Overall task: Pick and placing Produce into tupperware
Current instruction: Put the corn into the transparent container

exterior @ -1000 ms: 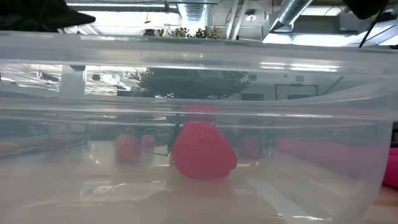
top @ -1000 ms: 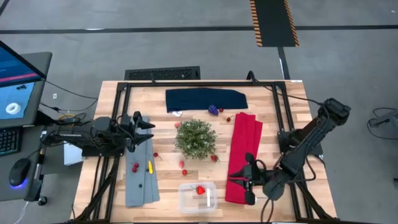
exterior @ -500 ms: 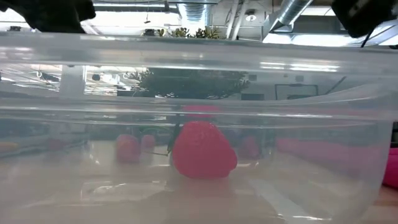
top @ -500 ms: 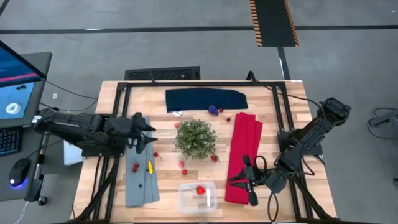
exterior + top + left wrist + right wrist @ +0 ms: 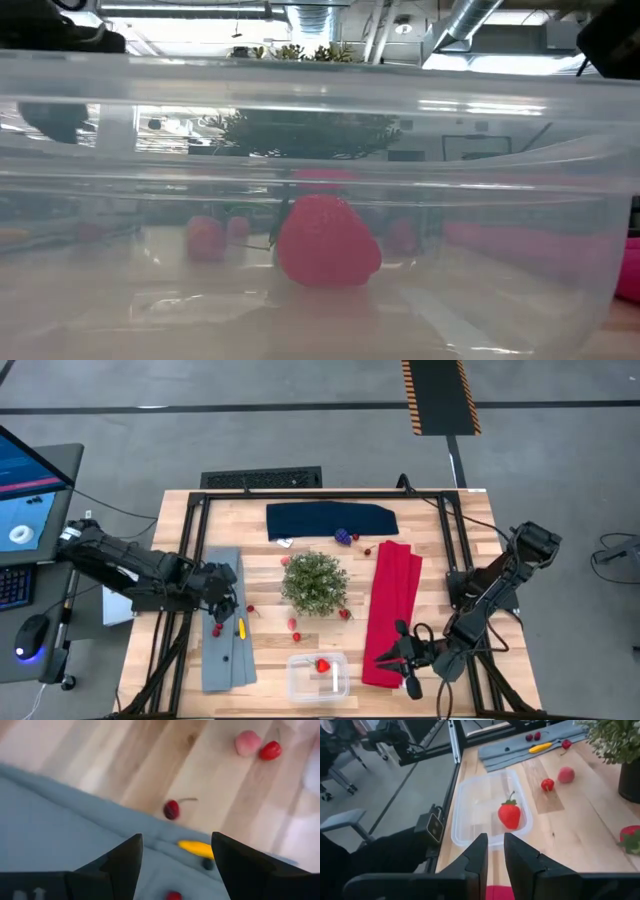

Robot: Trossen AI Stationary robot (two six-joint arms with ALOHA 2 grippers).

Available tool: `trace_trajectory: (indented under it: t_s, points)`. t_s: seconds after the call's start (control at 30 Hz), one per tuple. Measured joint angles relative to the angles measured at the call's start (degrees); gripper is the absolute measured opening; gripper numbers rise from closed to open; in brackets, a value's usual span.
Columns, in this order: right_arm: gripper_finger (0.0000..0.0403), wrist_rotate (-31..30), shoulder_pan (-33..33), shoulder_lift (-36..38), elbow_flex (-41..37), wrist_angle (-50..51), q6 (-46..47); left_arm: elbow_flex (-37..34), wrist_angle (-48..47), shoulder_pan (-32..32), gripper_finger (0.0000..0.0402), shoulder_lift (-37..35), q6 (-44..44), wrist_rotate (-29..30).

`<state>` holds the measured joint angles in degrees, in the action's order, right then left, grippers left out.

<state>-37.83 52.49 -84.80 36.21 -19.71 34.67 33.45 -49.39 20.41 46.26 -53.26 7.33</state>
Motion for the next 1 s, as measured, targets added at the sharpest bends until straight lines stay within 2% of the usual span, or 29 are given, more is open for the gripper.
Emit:
trace_trajectory:
  t_s: [0.2,0.37,0.77,1.0]
  points:
    - [0.0086,-0.27,-0.07,-0.85,0.01,-0.09,1.36,0.02,0.39,6.54,0.0229,1.16,-15.75,0.08]
    - [0.0086,-1.28,-0.09,-0.85,0.02,-0.12,1.06,0.04,1.42,10.06,0.0229,6.26,-25.29,-0.41]
    - [0.0086,-1.26,0.40,-0.85,0.02,-0.05,0.86,0.04,14.55,12.04,0.0229,21.50,-32.84,-4.09]
    - [0.0086,-1.24,1.30,-0.85,0.02,-0.41,0.88,0.04,15.74,12.04,0.0229,26.25,-33.19,-4.52]
